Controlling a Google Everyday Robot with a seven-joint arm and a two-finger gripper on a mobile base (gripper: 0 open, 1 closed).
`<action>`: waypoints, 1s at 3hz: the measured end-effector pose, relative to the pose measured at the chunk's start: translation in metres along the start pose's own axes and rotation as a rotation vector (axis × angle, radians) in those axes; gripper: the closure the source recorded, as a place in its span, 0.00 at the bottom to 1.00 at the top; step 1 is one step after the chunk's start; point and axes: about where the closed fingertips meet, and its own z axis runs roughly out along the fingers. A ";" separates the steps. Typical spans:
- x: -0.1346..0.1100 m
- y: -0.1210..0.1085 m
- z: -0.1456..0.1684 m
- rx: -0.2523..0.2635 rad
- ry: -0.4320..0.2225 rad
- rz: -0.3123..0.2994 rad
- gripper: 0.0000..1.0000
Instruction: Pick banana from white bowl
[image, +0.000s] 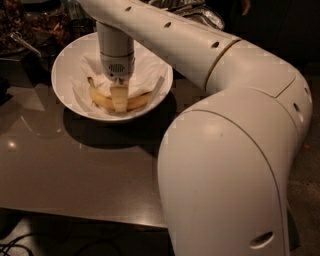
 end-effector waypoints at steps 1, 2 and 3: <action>0.000 0.000 0.000 0.000 0.000 0.000 0.97; 0.002 0.005 -0.008 0.035 -0.014 0.007 1.00; 0.008 0.027 -0.027 0.078 -0.028 0.013 1.00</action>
Offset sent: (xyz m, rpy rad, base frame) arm -0.0230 -0.0185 0.0238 0.0063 -0.0507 -0.0222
